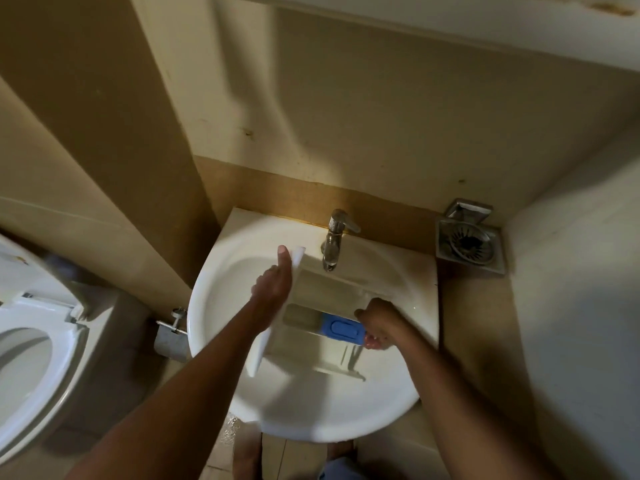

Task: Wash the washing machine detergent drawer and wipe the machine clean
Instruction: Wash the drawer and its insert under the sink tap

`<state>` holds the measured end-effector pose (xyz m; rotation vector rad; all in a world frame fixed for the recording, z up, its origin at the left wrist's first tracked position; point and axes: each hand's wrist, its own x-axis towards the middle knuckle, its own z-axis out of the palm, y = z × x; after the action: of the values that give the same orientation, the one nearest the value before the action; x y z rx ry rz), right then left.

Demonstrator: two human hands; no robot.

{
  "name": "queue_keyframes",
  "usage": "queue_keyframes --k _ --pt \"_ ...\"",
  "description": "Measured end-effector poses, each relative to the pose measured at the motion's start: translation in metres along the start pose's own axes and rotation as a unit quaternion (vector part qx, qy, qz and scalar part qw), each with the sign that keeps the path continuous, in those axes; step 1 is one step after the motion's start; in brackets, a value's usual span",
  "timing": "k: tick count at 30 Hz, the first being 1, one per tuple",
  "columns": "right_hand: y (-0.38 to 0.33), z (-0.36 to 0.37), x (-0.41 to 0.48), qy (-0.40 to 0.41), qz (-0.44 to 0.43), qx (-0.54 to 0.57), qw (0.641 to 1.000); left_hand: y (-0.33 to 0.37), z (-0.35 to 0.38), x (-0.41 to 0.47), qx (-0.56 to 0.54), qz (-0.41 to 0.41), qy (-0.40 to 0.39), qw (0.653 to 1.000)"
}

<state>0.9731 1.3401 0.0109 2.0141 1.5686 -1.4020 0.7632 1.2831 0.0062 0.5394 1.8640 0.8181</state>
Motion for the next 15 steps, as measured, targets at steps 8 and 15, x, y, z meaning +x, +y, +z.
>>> queue_keyframes --k 8,15 --pt "-0.005 -0.005 -0.006 0.035 -0.059 -0.131 0.989 -0.002 -0.021 -0.019 0.001 -0.004 -0.043 0.999" --pt "0.015 -0.034 -0.014 0.073 -0.063 -0.007 0.995 0.007 -0.003 -0.058 -0.031 -0.008 -0.025 0.999"
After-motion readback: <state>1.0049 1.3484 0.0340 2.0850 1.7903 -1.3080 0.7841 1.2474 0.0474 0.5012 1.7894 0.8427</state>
